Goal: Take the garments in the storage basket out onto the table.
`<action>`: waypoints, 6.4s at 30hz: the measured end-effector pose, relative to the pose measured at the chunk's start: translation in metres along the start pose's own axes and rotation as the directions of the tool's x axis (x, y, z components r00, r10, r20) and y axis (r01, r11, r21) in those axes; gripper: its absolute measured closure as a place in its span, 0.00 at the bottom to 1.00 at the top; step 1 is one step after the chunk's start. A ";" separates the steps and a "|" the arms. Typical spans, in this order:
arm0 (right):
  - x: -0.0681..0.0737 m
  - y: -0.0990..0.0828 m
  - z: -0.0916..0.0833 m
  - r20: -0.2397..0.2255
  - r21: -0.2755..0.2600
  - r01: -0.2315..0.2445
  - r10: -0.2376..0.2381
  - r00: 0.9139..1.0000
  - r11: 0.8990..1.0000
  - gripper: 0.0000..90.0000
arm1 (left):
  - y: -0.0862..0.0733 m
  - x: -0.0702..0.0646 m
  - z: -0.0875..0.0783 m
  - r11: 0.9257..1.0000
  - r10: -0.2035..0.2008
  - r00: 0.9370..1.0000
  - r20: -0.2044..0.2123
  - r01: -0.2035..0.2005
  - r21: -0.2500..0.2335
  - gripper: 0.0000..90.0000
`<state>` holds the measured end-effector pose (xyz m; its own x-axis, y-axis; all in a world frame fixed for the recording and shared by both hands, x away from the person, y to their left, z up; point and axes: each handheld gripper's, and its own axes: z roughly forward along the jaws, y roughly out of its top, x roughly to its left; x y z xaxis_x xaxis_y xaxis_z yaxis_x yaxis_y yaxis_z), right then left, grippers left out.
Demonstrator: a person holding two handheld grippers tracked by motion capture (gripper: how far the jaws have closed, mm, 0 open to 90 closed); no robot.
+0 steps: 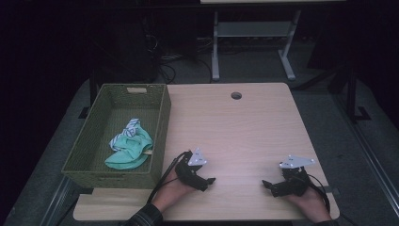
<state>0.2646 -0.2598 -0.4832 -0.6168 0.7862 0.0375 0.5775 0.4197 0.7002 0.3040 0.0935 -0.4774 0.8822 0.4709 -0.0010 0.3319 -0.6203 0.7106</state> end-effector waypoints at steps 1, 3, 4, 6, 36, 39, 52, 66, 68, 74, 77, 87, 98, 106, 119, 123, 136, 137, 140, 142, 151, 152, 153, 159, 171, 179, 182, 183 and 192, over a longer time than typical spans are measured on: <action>0.000 0.000 0.000 0.000 0.000 -0.001 0.001 1.000 1.000 0.00 | 0.001 0.000 0.000 1.000 0.000 1.000 0.001 0.000 0.007 0.14; 0.000 0.000 0.000 0.000 0.000 0.000 0.000 1.000 1.000 0.00 | 0.002 0.001 0.000 1.000 0.004 1.000 0.002 -0.004 0.015 0.14; 0.000 0.000 0.000 0.000 0.000 0.000 0.000 1.000 1.000 0.00 | 0.003 0.001 0.000 1.000 0.007 1.000 0.004 -0.007 0.018 0.14; 0.000 0.000 0.000 0.000 0.000 -0.001 0.001 1.000 1.000 0.00 | 0.002 0.002 0.000 1.000 0.004 1.000 0.005 -0.005 0.016 0.14; 0.000 0.000 0.000 -0.006 -0.001 0.004 -0.004 1.000 1.000 0.00 | 0.008 0.007 -0.016 0.999 -0.021 1.000 -0.023 0.022 0.039 0.14; 0.000 0.000 0.000 -0.006 -0.001 0.004 -0.004 1.000 1.000 0.00 | 0.009 0.007 -0.017 0.999 -0.019 1.000 -0.024 0.020 0.038 0.14; 0.000 0.000 0.000 -0.005 0.000 0.004 -0.004 1.000 1.000 0.00 | 0.013 0.010 -0.021 0.999 -0.040 0.999 -0.021 0.041 0.017 0.14; 0.000 0.000 0.000 -0.005 -0.001 0.004 -0.004 1.000 1.000 0.00 | 0.019 0.013 -0.026 0.999 -0.048 0.998 -0.029 0.048 0.005 0.14; 0.000 0.000 0.000 -0.005 -0.001 0.004 -0.004 1.000 1.000 0.00 | 0.020 0.013 -0.027 0.999 -0.050 0.998 -0.030 0.050 0.003 0.14; 0.000 0.001 0.000 -0.004 -0.001 0.002 -0.002 1.000 1.000 0.00 | 0.022 0.015 -0.029 0.999 -0.054 0.998 -0.032 0.054 0.002 0.15; 0.000 0.001 0.000 -0.003 0.000 0.001 -0.001 1.000 1.000 0.00 | 0.023 0.016 -0.030 0.999 -0.053 0.998 -0.032 0.053 0.000 0.15; 0.000 0.001 0.000 -0.005 0.002 -0.003 0.003 1.000 1.000 0.00 | 0.027 0.017 -0.032 0.998 -0.063 0.998 -0.027 0.063 -0.003 0.15; 0.000 0.001 0.000 -0.005 0.003 -0.003 0.003 1.000 1.000 0.00 | 0.031 0.020 -0.036 0.998 -0.071 0.997 -0.025 0.071 -0.003 0.15; 0.000 0.001 0.000 -0.005 0.003 -0.003 0.003 1.000 1.000 0.00 | 0.034 0.021 -0.041 0.997 -0.076 0.997 -0.024 0.076 -0.017 0.15; 0.000 0.001 0.000 -0.004 0.003 -0.003 0.003 1.000 1.000 0.00 | 0.039 0.022 -0.045 0.996 -0.084 0.996 -0.018 0.083 -0.023 0.15; 0.000 0.001 0.000 -0.004 0.003 -0.003 0.003 1.000 1.000 0.00 | 0.042 0.023 -0.048 0.996 -0.082 0.996 -0.019 0.082 -0.030 0.15; 0.001 0.001 0.001 -0.003 0.002 -0.004 0.004 1.000 1.000 0.00 | 0.048 0.025 -0.053 0.995 -0.087 0.996 -0.019 0.087 -0.043 0.15; 0.001 0.001 0.001 -0.002 0.002 -0.005 0.005 1.000 1.000 0.00 | 0.048 0.025 -0.053 0.995 -0.087 0.996 -0.019 0.086 -0.042 0.15; 0.001 0.001 0.001 -0.003 0.002 -0.005 0.005 1.000 1.000 0.00 | 0.049 0.025 -0.054 0.996 -0.085 0.996 -0.015 0.085 -0.037 0.15; 0.001 0.001 0.001 -0.004 0.002 -0.006 0.006 1.000 1.000 0.00 | 0.050 0.025 -0.055 0.996 -0.081 0.997 -0.013 0.080 -0.033 0.15; 0.001 0.001 0.000 -0.004 0.003 -0.004 0.004 1.000 1.000 0.00 | 0.057 0.026 -0.062 0.996 -0.078 0.997 -0.006 0.077 -0.045 0.15; 0.001 0.001 0.000 -0.003 0.003 -0.004 0.004 1.000 1.000 0.00 | 0.058 0.026 -0.063 0.996 -0.073 0.997 -0.007 0.073 -0.048 0.15; 0.001 0.001 0.000 -0.004 0.003 -0.004 0.004 1.000 1.000 0.00 | 0.059 0.026 -0.064 0.996 -0.072 0.997 -0.005 0.072 -0.047 0.15; 0.000 0.001 0.001 -0.003 0.002 -0.003 0.003 1.000 1.000 0.00 | 0.063 0.028 -0.069 0.995 -0.074 0.997 -0.003 0.074 -0.063 0.15; 0.001 0.001 0.001 -0.004 0.002 -0.004 0.004 1.000 1.000 0.00 | 0.067 0.033 -0.078 0.995 -0.071 0.997 0.009 0.072 -0.063 0.15; 0.000 0.001 0.001 -0.004 0.002 -0.003 0.003 1.000 1.000 0.00 | 0.067 0.036 -0.080 0.995 -0.078 0.996 0.032 0.080 -0.062 0.15; 0.000 0.001 0.001 -0.004 0.002 -0.004 0.004 1.000 1.000 0.00 | 0.068 0.038 -0.083 0.998 -0.052 0.998 0.040 0.054 -0.041 0.15; 0.000 0.001 0.001 -0.004 0.002 -0.004 0.004 1.000 1.000 0.00 | 0.069 0.039 -0.084 0.998 -0.051 0.998 0.043 0.053 -0.042 0.15; 0.000 0.001 0.001 -0.004 0.002 -0.004 0.004 1.000 1.000 0.00 | 0.074 0.048 -0.098 0.999 -0.047 0.997 0.060 0.049 -0.024 0.15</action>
<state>0.2651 -0.2590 -0.4830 -0.6167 0.7860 0.0427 0.5809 0.4178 0.6986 0.3376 0.1317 -0.3558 0.8839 0.4613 -0.0765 0.3665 -0.5818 0.7261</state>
